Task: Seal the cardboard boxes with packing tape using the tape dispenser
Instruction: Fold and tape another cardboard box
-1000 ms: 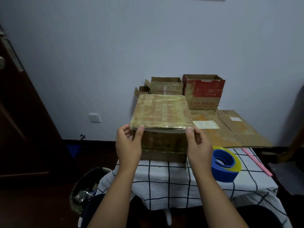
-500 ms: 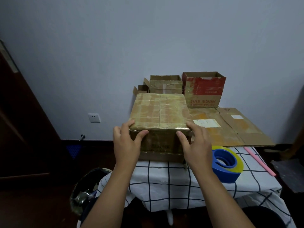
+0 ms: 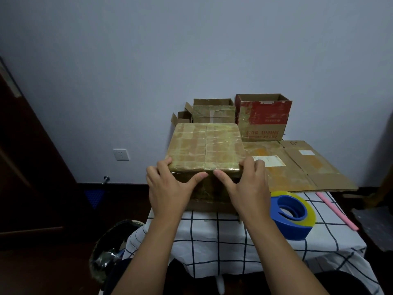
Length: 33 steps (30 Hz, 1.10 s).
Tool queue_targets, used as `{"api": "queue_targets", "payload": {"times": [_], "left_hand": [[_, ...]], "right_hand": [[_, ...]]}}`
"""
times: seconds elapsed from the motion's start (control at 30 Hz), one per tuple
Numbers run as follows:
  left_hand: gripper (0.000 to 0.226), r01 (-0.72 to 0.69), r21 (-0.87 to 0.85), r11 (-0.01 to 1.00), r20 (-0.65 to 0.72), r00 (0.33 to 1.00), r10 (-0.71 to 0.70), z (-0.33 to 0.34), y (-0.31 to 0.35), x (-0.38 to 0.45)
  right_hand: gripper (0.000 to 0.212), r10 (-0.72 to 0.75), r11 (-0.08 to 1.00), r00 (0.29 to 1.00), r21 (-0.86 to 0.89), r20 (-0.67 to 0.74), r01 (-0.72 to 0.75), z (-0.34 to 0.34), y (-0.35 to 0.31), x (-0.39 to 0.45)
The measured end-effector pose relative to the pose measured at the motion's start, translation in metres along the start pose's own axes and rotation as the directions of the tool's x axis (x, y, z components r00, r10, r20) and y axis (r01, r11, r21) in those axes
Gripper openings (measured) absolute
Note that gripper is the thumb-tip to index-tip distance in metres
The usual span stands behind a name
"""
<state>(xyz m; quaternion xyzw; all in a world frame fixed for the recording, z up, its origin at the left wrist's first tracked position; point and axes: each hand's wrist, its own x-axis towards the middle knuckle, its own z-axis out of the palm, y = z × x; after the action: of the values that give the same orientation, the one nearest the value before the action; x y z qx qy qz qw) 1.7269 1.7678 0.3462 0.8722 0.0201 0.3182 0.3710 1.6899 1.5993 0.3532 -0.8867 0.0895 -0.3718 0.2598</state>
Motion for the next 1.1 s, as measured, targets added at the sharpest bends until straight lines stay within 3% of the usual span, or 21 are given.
{"api": "queue_targets", "payload": {"times": [0.3, 0.4, 0.47, 0.53, 0.6, 0.67, 0.83, 0.97, 1.07, 1.1], "left_hand": [[0.101, -0.006, 0.07, 0.998, -0.055, 0.998, 0.01, 0.002, 0.001, -0.002], [0.09, 0.044, -0.166, 0.985, 0.069, 0.997, -0.033, -0.004, -0.009, -0.003], [0.075, 0.146, -0.398, 0.906, 0.132, 0.986, -0.101, -0.01, -0.019, -0.003], [0.058, 0.211, -0.513, 0.832, 0.128, 0.977, -0.169, -0.013, -0.026, -0.005], [0.029, 0.189, -0.488, 0.852, 0.073, 0.982, -0.176, -0.013, -0.029, -0.005], [0.009, 0.184, -0.47, 0.864, 0.04, 0.982, -0.187, -0.011, -0.028, -0.003], [0.008, 0.199, -0.525, 0.827, 0.115, 0.98, -0.163, -0.015, -0.034, 0.001], [0.009, 0.215, -0.522, 0.825, 0.056, 0.974, -0.219, -0.014, -0.03, 0.001], [0.008, 0.227, -0.541, 0.81, 0.004, 0.964, -0.267, -0.01, -0.023, -0.005], [0.006, 0.219, -0.551, 0.806, -0.001, 0.965, -0.263, -0.01, -0.023, -0.008]], "right_hand": [[0.066, -0.003, 0.993, 0.999, -0.118, 0.034, 0.007, 0.003, -0.004, 0.006], [0.064, -0.009, 0.996, 0.985, 0.083, 0.17, -0.005, -0.006, 0.014, 0.007], [0.062, -0.045, 0.96, 0.972, 0.279, 0.229, -0.022, -0.015, 0.03, 0.008], [0.041, -0.086, 0.914, 0.971, 0.405, 0.223, -0.012, -0.02, 0.041, 0.007], [0.028, -0.11, 0.901, 0.974, 0.433, 0.198, 0.014, -0.019, 0.044, 0.007], [0.03, -0.103, 0.904, 0.977, 0.428, 0.189, 0.012, -0.016, 0.043, 0.006], [0.033, -0.107, 0.878, 0.973, 0.479, 0.207, -0.006, -0.021, 0.05, 0.003], [0.037, -0.008, 0.821, 0.98, 0.562, 0.197, -0.106, -0.018, 0.046, -0.005], [0.009, 0.1, 0.769, 0.983, 0.614, 0.157, -0.177, -0.012, 0.042, -0.014], [0.012, 0.099, 0.759, 0.983, 0.627, 0.155, -0.175, -0.01, 0.042, -0.017]]}}
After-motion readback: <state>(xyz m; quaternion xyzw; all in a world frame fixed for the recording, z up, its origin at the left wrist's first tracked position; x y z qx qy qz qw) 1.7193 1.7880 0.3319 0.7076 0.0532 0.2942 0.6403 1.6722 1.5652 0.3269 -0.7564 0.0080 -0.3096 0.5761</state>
